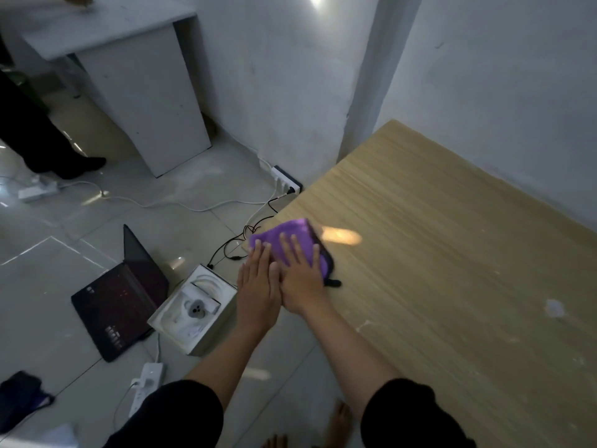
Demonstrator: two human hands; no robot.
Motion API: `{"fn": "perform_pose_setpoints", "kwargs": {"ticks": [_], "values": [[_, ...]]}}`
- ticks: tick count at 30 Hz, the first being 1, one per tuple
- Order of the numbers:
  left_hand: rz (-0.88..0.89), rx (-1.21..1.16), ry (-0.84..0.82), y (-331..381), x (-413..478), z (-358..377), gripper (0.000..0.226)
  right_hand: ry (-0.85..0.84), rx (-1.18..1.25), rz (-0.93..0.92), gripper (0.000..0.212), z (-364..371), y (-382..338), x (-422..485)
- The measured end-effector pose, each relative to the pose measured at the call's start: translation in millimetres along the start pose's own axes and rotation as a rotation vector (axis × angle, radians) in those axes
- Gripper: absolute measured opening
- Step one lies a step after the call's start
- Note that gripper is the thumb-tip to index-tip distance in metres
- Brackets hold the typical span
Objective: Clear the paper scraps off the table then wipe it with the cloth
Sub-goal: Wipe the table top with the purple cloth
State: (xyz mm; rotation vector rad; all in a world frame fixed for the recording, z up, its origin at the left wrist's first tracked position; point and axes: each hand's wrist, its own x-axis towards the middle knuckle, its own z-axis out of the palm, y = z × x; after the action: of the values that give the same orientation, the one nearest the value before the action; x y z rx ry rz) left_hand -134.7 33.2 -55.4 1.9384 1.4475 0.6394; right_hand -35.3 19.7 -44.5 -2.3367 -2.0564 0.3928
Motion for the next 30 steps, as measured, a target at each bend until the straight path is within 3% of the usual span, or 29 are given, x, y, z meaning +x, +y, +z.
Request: {"fn": "perform_pose_setpoints", "kwargs": {"ticks": [3, 5, 8, 12, 15, 18, 20, 22, 24, 28, 30], "values": [[0.059, 0.093, 0.035, 2, 9, 0, 0.073, 0.012, -0.036, -0.114, 0.078, 5, 2, -14], [0.064, 0.122, 0.037, 10, 9, 4, 0.082, 0.067, 0.045, -0.115, 0.06, 9, 22, -21], [0.066, 0.141, 0.011, 28, 12, 18, 0.077, 0.243, 0.127, 0.153, 0.049, 6, 75, -28], [0.18, 0.173, -0.049, 63, 21, 51, 0.057, 0.183, 0.219, 0.604, 0.05, -8, 158, -40], [0.359, 0.038, -0.16, 101, 22, 75, 0.047, 0.246, 0.233, 0.604, 0.053, -13, 176, -59], [0.417, -0.091, -0.368, 145, 10, 111, 0.045, 0.48, 0.598, 0.613, 0.067, -20, 183, -82], [0.382, 0.068, -0.344, 165, -6, 143, 0.049, 0.693, 0.939, 0.706, 0.066, -23, 201, -101], [0.303, 0.196, -0.323, 180, -20, 171, 0.051, 0.849, 1.046, 0.861, 0.067, -23, 229, -124], [0.445, 0.203, -0.395, 192, -34, 194, 0.047, 0.952, 1.022, 0.984, 0.069, -20, 263, -148], [0.977, 0.192, -0.772, 228, -57, 235, 0.044, 1.081, 0.972, 1.095, 0.057, -18, 327, -194], [1.101, 0.226, -0.794, 243, -61, 264, 0.048, 1.087, 0.973, 1.1, 0.058, -17, 352, -207]]}}
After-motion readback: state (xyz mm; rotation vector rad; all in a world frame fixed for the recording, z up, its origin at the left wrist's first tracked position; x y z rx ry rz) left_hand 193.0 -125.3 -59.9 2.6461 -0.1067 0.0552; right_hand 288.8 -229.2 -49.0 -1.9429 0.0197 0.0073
